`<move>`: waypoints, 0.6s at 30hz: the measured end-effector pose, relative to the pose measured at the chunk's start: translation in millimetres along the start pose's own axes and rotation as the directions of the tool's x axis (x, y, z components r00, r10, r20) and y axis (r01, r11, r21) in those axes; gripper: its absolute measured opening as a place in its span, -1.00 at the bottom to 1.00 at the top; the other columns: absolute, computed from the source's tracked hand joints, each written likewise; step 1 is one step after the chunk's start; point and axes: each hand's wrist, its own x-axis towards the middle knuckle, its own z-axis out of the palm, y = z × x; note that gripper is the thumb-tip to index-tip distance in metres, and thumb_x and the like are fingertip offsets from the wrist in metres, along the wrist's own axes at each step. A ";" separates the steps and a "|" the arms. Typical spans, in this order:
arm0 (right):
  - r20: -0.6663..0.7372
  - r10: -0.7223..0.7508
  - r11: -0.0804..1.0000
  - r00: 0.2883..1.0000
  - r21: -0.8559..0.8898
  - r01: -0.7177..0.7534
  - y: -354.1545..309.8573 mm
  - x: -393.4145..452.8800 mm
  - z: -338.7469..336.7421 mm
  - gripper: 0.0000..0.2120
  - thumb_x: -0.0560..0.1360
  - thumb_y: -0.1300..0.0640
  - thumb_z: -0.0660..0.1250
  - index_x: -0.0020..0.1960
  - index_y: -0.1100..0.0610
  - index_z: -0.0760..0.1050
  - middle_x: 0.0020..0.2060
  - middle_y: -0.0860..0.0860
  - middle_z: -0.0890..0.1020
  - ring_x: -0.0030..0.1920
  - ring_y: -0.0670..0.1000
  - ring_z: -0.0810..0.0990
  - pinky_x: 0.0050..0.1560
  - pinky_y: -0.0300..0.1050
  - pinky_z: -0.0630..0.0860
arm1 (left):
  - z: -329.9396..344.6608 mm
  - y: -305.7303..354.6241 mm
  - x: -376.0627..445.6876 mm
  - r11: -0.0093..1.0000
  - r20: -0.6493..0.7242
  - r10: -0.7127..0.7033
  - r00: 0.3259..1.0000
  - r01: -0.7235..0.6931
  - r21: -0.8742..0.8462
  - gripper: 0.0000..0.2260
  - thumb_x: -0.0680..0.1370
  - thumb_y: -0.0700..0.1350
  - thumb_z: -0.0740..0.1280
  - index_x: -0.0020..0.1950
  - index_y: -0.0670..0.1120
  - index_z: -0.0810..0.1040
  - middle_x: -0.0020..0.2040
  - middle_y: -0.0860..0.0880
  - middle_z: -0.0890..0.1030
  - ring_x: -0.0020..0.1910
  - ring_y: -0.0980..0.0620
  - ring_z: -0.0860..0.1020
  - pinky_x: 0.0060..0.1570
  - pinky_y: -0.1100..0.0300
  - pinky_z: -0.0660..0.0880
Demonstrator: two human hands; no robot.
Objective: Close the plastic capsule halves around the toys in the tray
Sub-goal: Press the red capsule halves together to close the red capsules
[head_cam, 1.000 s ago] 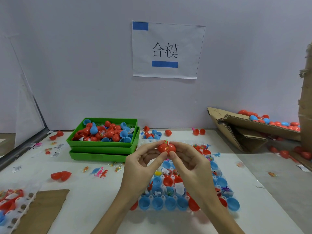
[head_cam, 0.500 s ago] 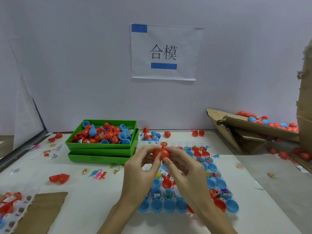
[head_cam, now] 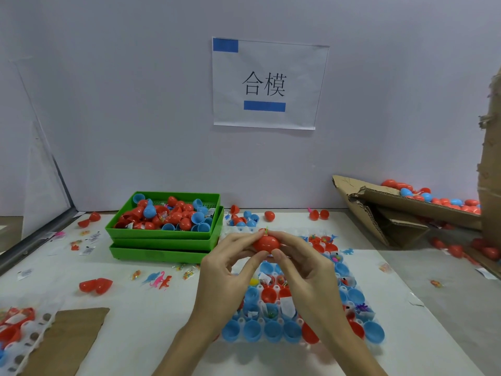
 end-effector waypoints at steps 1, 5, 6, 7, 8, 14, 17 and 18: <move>0.000 -0.001 1.000 1.000 -0.002 0.001 -0.1 0.0 -0.2 -0.65 0.53 0.10 0.40 0.26 -0.20 0.54 0.11 -0.27 0.68 0.14 -0.16 0.68 0.07 -0.30 0.61 | 0.0 -0.3 -0.1 1.000 0.001 0.001 1.000 -0.001 0.005 -0.62 0.51 -0.07 0.48 0.33 -0.01 0.65 0.19 0.10 0.68 0.17 0.09 0.67 0.15 0.20 0.63; -0.001 -0.028 0.999 1.000 -0.031 0.028 -2.9 0.4 -0.1 -0.64 0.53 0.11 0.39 0.26 -0.22 0.54 0.13 -0.29 0.66 0.17 -0.19 0.65 0.08 -0.34 0.59 | 1.2 -0.1 -0.3 1.000 0.002 0.003 1.000 -0.003 -0.014 -0.63 0.52 -0.09 0.47 0.34 0.00 0.65 0.18 0.15 0.68 0.18 0.08 0.67 0.16 0.20 0.63; -0.011 -0.036 0.999 0.999 -0.038 0.035 -3.7 0.1 0.4 -0.64 0.53 0.11 0.39 0.26 -0.22 0.53 0.11 -0.29 0.67 0.18 -0.20 0.64 0.08 -0.35 0.58 | 2.2 0.4 -0.9 1.000 0.004 0.002 1.000 -0.002 -0.023 -0.62 0.53 -0.09 0.48 0.35 0.00 0.65 0.18 0.16 0.68 0.18 0.07 0.67 0.16 0.19 0.63; -0.029 -0.043 0.998 0.999 -0.047 0.042 -4.4 -0.4 1.1 -0.64 0.52 0.10 0.38 0.25 -0.23 0.52 0.10 -0.31 0.66 0.17 -0.22 0.64 0.08 -0.36 0.58 | 3.4 1.0 -1.5 1.000 0.005 -0.002 1.000 0.002 -0.029 -0.62 0.52 -0.09 0.48 0.35 0.00 0.64 0.18 0.16 0.68 0.18 0.06 0.67 0.16 0.18 0.64; -0.052 -0.052 0.997 0.997 -0.058 0.049 -5.1 -1.0 1.9 -0.64 0.52 0.09 0.38 0.25 -0.24 0.51 0.10 -0.32 0.65 0.15 -0.24 0.64 0.07 -0.37 0.58 | 4.2 1.6 -2.0 0.999 0.005 -0.008 1.000 0.008 -0.033 -0.60 0.51 -0.07 0.49 0.35 0.01 0.64 0.19 0.15 0.68 0.18 0.05 0.67 0.16 0.17 0.64; -0.051 -0.018 1.000 0.999 -0.018 0.017 -4.7 -2.6 3.7 -0.63 0.50 0.11 0.42 0.26 -0.19 0.55 0.09 -0.34 0.67 0.14 -0.21 0.66 0.07 -0.33 0.60 | 0.9 2.0 -0.6 1.000 -0.015 -0.005 1.000 0.005 -0.016 -0.60 0.49 -0.10 0.50 0.33 0.01 0.65 0.17 0.13 0.69 0.17 0.05 0.67 0.18 0.16 0.63; -0.055 0.027 0.998 0.998 0.050 -0.025 -1.7 -2.7 2.4 -0.65 0.50 0.14 0.44 0.26 -0.10 0.59 0.09 -0.25 0.70 0.12 -0.16 0.69 0.07 -0.27 0.63 | 2.3 3.0 -1.4 0.998 -0.015 0.045 0.999 -0.045 0.034 -0.61 0.51 -0.14 0.50 0.34 -0.01 0.65 0.17 0.11 0.68 0.17 0.06 0.67 0.16 0.19 0.63; -0.057 0.041 0.997 0.998 0.074 -0.037 -1.0 -3.0 2.2 -0.65 0.50 0.15 0.45 0.26 -0.08 0.60 0.08 -0.23 0.71 0.11 -0.14 0.70 0.07 -0.26 0.63 | 3.3 2.9 -2.2 0.995 -0.021 0.070 0.997 -0.068 0.068 -0.61 0.52 -0.15 0.50 0.35 -0.04 0.64 0.17 0.09 0.68 0.16 0.05 0.67 0.16 0.18 0.63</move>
